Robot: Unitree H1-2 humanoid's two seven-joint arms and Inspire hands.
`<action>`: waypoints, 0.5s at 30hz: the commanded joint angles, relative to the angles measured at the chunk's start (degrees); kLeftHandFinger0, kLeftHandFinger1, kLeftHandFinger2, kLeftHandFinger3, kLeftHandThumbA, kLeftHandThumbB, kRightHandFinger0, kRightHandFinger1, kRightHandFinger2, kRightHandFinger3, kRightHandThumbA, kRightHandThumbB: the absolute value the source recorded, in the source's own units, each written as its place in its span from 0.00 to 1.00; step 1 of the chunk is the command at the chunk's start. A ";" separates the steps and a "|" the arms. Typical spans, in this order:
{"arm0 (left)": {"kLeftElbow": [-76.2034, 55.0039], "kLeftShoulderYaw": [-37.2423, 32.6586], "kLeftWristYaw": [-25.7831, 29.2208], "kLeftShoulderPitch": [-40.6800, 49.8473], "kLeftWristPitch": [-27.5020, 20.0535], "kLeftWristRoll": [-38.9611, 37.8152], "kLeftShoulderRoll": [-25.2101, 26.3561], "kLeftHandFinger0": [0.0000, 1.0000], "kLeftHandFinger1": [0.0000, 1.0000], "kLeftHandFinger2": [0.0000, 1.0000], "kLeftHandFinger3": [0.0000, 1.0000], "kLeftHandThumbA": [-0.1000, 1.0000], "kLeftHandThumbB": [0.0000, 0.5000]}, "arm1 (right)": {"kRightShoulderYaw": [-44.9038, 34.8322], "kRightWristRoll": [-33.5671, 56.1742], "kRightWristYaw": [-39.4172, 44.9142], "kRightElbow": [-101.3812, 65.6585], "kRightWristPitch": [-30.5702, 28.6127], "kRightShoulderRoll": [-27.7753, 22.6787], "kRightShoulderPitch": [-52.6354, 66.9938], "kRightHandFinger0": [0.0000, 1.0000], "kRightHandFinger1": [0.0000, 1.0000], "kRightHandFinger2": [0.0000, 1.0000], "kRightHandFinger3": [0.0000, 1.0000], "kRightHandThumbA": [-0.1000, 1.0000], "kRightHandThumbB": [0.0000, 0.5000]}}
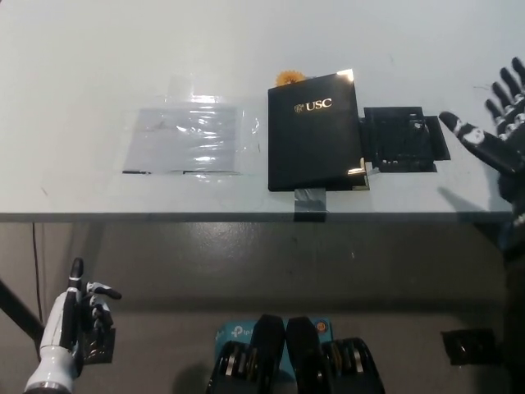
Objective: The robot uses its right hand to push the cover of the diary kept in the middle of the desk towards the left to open it
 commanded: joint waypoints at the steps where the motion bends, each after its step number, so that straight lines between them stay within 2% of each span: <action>1: -1.70 0.06 0.64 -0.25 -0.85 -0.04 0.26 0.07 0.14 0.13 0.31 1.00 0.98 | -4.47 8.26 -5.00 4.61 7.06 3.79 -5.87 1.00 1.00 1.00 1.00 1.00 0.22; 3: -2.00 0.17 0.82 -0.43 -0.78 -0.07 0.14 0.07 0.15 0.15 0.32 1.00 0.91 | -4.59 6.14 -5.31 6.71 5.72 5.53 -6.65 1.00 1.00 1.00 1.00 1.00 0.28; 5: -2.10 0.16 0.82 -0.38 -0.98 -0.08 0.09 0.06 0.14 0.15 0.33 1.00 0.89 | -4.85 5.45 -5.99 7.87 4.90 6.82 -6.98 1.00 1.00 1.00 1.00 1.00 0.28; 7: -1.82 0.20 0.46 -0.52 -0.85 -0.44 0.22 0.08 0.15 0.14 0.33 1.00 0.93 | -4.65 4.25 -7.48 11.11 2.40 9.32 -7.45 1.00 1.00 1.00 1.00 1.00 0.23; 8: -1.81 0.19 0.44 -0.51 -0.91 -0.44 0.24 0.08 0.15 0.14 0.32 1.00 0.95 | -4.60 4.13 -7.56 11.40 2.19 9.64 -7.44 1.00 1.00 1.00 1.00 1.00 0.24; 12: -1.38 0.02 0.29 -0.68 -2.03 -0.45 0.11 0.07 0.15 0.14 0.32 1.00 0.94 | -4.56 4.29 -7.99 13.92 0.39 12.09 -6.90 1.00 1.00 1.00 1.00 1.00 0.17; 13: -2.20 0.15 0.78 -0.72 0.09 -0.33 -0.14 0.08 0.16 0.14 0.31 1.00 0.99 | -5.23 4.88 -8.79 15.73 -0.96 13.60 -7.09 1.00 1.00 1.00 1.00 1.00 0.15; 15: -2.30 -0.06 0.78 -0.65 0.33 -0.38 -0.58 0.10 0.17 0.14 0.31 1.00 0.99 | -5.39 4.66 -9.60 16.83 -1.97 14.92 -6.55 1.00 1.00 1.00 1.00 1.00 0.18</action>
